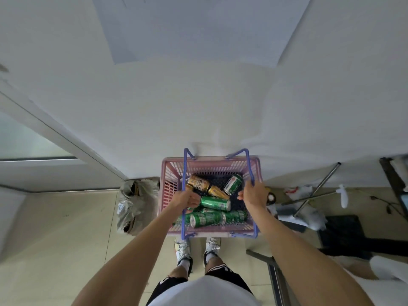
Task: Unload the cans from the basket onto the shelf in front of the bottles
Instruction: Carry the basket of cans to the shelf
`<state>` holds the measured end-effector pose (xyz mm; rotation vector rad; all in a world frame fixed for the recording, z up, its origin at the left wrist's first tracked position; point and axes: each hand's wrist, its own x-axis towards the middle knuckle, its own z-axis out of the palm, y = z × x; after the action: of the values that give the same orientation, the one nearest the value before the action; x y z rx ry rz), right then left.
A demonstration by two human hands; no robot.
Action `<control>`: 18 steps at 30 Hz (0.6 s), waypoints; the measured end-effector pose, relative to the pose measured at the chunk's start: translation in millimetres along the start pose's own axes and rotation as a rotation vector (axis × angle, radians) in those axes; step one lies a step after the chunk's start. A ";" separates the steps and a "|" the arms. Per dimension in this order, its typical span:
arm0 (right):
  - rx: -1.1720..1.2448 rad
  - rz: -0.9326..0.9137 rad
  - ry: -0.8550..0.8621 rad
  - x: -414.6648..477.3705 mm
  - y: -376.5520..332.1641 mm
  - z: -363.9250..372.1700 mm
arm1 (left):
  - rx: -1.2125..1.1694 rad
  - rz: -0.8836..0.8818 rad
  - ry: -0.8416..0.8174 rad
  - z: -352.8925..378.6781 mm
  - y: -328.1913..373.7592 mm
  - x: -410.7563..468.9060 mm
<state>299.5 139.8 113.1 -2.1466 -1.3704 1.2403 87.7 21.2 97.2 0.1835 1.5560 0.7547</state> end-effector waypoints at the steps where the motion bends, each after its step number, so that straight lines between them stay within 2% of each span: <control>1: 0.079 0.047 -0.063 -5.0 0.5 7.5 | -0.019 0.012 -0.011 8.2 0.8 -3.1; 4: 0.231 0.164 -0.330 -23.8 4.3 26.9 | -0.122 0.004 -0.064 30.3 1.9 -11.3; 6: 0.269 0.211 -0.448 -34.1 5.5 37.7 | -0.185 0.002 -0.097 45.5 3.9 -16.3; 10: 0.281 0.192 -0.540 -45.1 0.9 49.4 | -0.221 -0.015 -0.049 73.5 8.7 -22.8; 18: 0.413 0.350 -0.608 -34.0 33.8 71.8 | -0.182 -0.057 0.146 107.0 5.4 -3.9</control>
<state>256.4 81.0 66.9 -1.8285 -0.8088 2.2201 186.7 60.6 109.1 -0.0510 1.6124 0.8752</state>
